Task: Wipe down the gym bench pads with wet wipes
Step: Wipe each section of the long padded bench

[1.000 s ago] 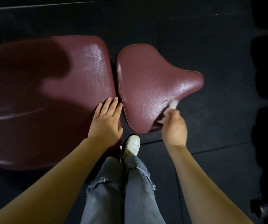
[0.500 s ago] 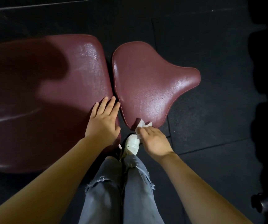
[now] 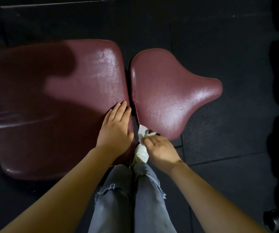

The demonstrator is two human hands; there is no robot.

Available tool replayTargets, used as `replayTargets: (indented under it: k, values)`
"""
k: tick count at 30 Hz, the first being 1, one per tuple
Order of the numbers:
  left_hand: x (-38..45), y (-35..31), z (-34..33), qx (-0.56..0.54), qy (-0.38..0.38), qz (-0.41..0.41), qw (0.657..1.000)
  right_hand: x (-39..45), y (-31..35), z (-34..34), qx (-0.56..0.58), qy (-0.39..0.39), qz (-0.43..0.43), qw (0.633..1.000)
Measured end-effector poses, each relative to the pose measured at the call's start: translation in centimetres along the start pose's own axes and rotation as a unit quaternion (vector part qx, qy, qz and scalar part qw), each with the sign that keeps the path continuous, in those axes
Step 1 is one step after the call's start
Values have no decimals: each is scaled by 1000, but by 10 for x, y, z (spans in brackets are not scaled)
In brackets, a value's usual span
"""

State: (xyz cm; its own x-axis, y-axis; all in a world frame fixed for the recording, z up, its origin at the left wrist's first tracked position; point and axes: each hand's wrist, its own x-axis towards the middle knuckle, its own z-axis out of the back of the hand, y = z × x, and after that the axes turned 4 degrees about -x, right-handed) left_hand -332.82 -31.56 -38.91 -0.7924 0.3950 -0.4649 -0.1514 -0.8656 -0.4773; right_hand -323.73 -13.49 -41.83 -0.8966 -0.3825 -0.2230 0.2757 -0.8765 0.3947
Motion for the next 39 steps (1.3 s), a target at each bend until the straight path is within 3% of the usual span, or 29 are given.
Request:
replayTargets:
  k: [2, 8, 12, 15, 22, 25, 30, 33, 35, 39]
  values:
    - [0, 6, 3, 15, -10, -10, 1000, 26, 1, 0, -21, -11, 9, 1000]
    - [2, 20, 6, 39, 18, -41, 998, 183, -12, 36, -95, -136, -118, 979]
    - [2, 23, 5, 50, 38, -49, 997, 257, -26, 67, -127, -54, -178, 974]
    - [3, 21, 8, 57, 35, -48, 997, 217, -26, 61, -89, -67, -182, 977]
    - [2, 16, 6, 120, 60, -41, 990, -35, 2, 9, -29, -27, -222, 974]
    - [3, 13, -2, 123, 45, -34, 991, -6, -13, 4, -12, -87, -222, 971]
    - [4, 12, -7, 123, 23, -33, 992, 171, -46, 44, -95, -187, -169, 963]
    - [3, 14, -9, 131, 19, -30, 991, 247, -56, 77, -150, -107, -168, 968]
    - [4, 13, -9, 132, 14, -32, 991, 249, -61, 79, -139, -59, -181, 972]
    - [4, 9, -8, 133, 8, -20, 991, 135, -47, 44, -94, -144, -194, 966]
